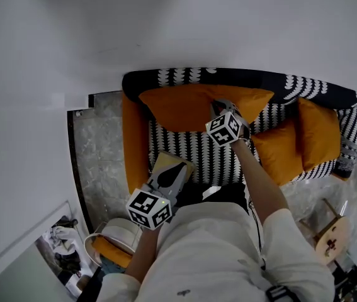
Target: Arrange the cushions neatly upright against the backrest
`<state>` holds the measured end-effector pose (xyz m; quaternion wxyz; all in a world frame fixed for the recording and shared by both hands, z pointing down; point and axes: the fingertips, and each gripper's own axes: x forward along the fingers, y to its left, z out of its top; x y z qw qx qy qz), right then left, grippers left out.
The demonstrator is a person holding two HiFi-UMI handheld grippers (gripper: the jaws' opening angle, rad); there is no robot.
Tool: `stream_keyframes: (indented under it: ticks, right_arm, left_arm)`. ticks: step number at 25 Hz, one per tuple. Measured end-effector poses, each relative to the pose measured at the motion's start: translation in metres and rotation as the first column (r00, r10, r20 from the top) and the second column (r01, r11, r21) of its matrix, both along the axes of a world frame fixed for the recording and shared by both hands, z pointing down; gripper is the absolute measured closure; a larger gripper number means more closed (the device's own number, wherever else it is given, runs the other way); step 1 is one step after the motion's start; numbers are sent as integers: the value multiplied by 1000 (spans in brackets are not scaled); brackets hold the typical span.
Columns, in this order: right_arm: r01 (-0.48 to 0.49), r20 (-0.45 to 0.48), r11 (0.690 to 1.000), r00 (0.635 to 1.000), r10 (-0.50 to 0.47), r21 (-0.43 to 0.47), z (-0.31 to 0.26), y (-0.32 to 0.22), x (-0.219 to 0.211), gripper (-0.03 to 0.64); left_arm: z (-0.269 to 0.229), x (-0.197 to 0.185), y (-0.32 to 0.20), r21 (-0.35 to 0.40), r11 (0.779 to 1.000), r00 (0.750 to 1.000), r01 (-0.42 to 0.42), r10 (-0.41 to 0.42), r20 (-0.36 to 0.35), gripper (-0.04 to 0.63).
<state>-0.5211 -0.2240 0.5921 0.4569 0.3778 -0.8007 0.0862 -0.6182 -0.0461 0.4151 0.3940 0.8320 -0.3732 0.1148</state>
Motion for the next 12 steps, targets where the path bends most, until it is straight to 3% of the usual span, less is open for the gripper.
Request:
stream_keyframes:
  ticks: [6,12]
  right_arm:
    - [-41,92,998,995,36,53,-36,18,18,606]
    - [-20,233,998,973,6,54,-73,70,42,609]
  left_arm:
    - [-10,18,5,25,1000,1000,-11,11,14,583]
    - [-20,55,16,59,998,999,-11,9,46,583]
